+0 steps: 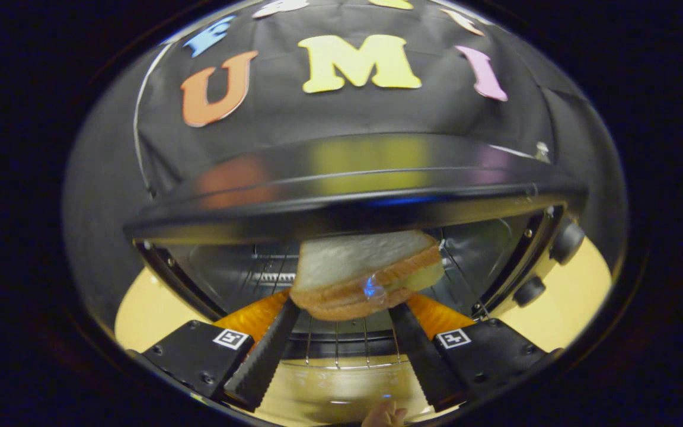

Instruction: Open the toaster oven, put the food inside, and close the toaster oven door.

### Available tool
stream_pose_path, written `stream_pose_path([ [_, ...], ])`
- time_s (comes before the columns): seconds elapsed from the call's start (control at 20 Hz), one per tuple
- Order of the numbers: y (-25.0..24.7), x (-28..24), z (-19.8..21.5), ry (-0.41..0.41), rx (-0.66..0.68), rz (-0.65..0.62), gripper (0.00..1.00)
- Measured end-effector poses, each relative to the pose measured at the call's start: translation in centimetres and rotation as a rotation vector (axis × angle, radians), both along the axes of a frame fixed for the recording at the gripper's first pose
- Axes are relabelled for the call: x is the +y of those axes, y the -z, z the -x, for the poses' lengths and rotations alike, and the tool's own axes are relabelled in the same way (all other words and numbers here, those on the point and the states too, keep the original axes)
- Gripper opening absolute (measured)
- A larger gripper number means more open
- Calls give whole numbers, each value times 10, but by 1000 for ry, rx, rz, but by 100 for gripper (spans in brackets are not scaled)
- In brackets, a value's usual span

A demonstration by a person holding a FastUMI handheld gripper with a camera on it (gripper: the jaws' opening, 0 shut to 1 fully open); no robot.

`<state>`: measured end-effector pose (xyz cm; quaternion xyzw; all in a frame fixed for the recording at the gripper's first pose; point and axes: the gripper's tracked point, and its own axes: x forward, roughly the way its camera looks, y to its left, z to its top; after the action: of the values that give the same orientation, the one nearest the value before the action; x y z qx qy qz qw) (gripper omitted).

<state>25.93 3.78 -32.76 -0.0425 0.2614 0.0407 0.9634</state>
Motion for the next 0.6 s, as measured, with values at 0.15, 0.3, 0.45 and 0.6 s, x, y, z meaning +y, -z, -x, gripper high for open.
stream_pose_path([
  [0.15,0,1,12,-14,37,36,100],
  [0.3,1,1,27,-7,82,-3,100],
  [0.45,-6,2,47,-5,77,-5,100],
  [0.6,-9,4,76,-71,86,33,100],
])
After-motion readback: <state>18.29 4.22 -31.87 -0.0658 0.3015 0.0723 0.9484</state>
